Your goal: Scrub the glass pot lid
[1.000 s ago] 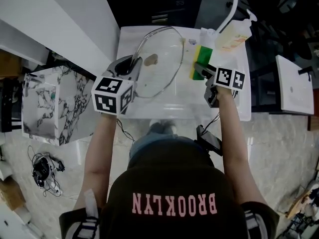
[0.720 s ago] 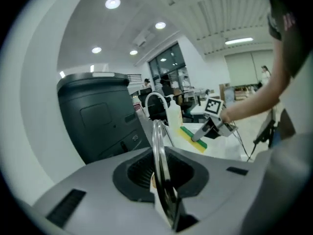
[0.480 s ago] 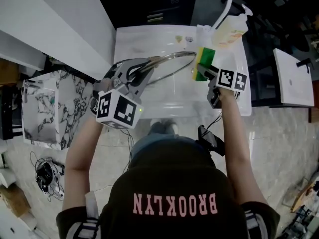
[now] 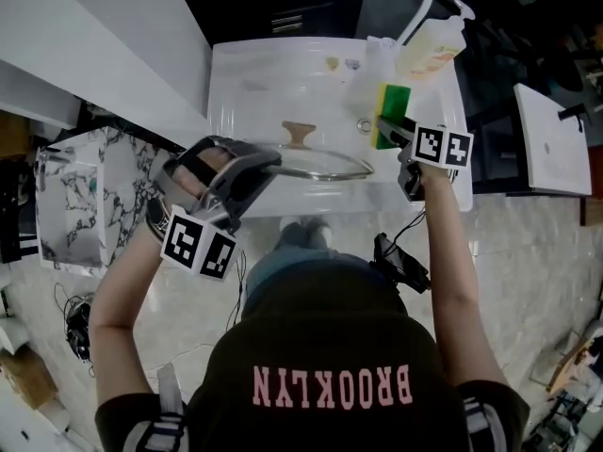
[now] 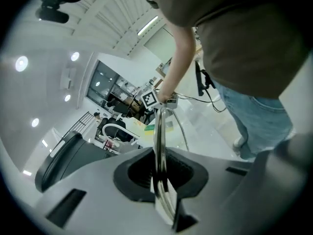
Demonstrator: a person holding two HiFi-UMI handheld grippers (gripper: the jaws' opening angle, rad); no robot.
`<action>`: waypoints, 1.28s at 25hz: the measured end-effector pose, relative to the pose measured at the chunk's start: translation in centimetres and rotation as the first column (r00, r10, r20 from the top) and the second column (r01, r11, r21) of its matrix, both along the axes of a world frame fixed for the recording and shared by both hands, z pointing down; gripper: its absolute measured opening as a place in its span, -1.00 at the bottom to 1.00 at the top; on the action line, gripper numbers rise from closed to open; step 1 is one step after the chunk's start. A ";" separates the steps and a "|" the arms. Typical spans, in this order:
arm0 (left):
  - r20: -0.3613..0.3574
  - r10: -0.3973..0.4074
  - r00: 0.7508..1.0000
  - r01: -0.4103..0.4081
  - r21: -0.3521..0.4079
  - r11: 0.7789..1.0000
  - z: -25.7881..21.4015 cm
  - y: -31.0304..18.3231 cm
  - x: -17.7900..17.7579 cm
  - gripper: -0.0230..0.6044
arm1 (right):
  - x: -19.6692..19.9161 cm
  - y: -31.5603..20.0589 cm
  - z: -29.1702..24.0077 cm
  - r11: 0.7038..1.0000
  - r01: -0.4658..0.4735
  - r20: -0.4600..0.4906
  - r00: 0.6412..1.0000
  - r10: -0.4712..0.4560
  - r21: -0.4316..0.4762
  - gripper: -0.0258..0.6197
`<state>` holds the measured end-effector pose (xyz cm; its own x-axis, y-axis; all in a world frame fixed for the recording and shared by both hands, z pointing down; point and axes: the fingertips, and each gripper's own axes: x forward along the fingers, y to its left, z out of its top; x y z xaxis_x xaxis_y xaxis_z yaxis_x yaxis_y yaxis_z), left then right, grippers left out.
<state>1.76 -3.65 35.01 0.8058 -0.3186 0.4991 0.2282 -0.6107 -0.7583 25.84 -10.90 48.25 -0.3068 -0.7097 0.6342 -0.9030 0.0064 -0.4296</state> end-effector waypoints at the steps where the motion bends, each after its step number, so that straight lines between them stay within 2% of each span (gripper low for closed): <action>1: 0.031 0.014 0.999 -0.015 0.020 1.000 0.5 0.4 -0.6 -0.80 | 0.0 0.0 0.0 1.000 0.010 -0.006 1.000 -0.010 -0.002 -0.06; 3: 0.105 0.027 0.994 -0.034 0.064 0.997 2.1 1.0 -2.0 -0.80 | -0.2 0.1 0.0 1.000 0.028 -0.009 1.000 -0.029 -0.003 -0.06; 5: 0.145 0.019 0.989 -0.034 0.107 0.994 3.6 1.2 -3.0 -0.80 | -0.8 0.0 0.0 0.998 0.058 -0.007 0.998 -0.058 0.003 -0.06; 8: 0.137 -0.025 0.990 0.002 0.166 0.986 4.9 0.7 -3.3 -0.80 | -2.6 0.0 -0.4 0.987 0.159 -0.018 0.987 -0.159 0.011 -0.06; 11: 0.138 -0.030 0.990 -0.003 0.232 0.973 6.3 0.6 -2.9 -0.80 | -5.3 0.8 -1.2 0.946 0.324 -0.032 0.946 -0.324 0.011 -0.06; 13: 0.150 -0.016 0.989 -0.027 0.284 0.959 7.1 0.5 -2.6 -0.79 | -7.2 1.4 -1.9 0.900 0.435 -0.045 0.900 -0.435 0.005 -0.06; 15: 0.164 -0.003 0.986 -0.050 0.318 0.947 7.7 0.4 -2.3 -0.79 | -9.2 2.2 -2.7 0.842 0.539 -0.056 0.841 -0.538 -0.008 -0.06; 20: 0.233 0.051 0.971 -0.137 0.370 0.919 9.5 0.6 -2.4 -0.78 | -15.3 5.7 -3.9 0.648 0.759 -0.067 0.645 -0.761 -0.058 -0.06; 22: 0.290 0.059 0.955 -0.180 0.414 0.892 10.4 0.5 -2.9 -0.78 | -17.4 6.6 -4.3 0.597 0.800 -0.077 0.592 -0.802 -0.068 -0.06; 23: 0.310 0.060 0.949 -0.198 0.434 0.879 10.6 0.5 -3.1 -0.77 | -18.3 7.0 -4.4 0.584 0.809 -0.071 0.580 -0.811 -0.068 -0.06; 25: 0.326 0.067 0.943 -0.218 0.455 0.863 10.8 0.5 -3.3 -0.77 | -20.0 7.6 -4.6 0.578 0.813 -0.032 0.578 -0.816 -0.069 -0.06; 28: 0.333 0.074 0.940 -0.233 0.468 0.853 10.9 0.6 -3.4 -0.76 | -21.8 9.0 -3.9 0.590 0.800 0.028 0.596 -0.803 -0.105 -0.06; 32: 0.342 0.084 0.936 -0.250 0.479 0.842 11.2 0.9 -3.5 -0.76 | -22.9 10.7 -2.0 0.598 0.780 0.028 0.612 -0.790 -0.184 -0.06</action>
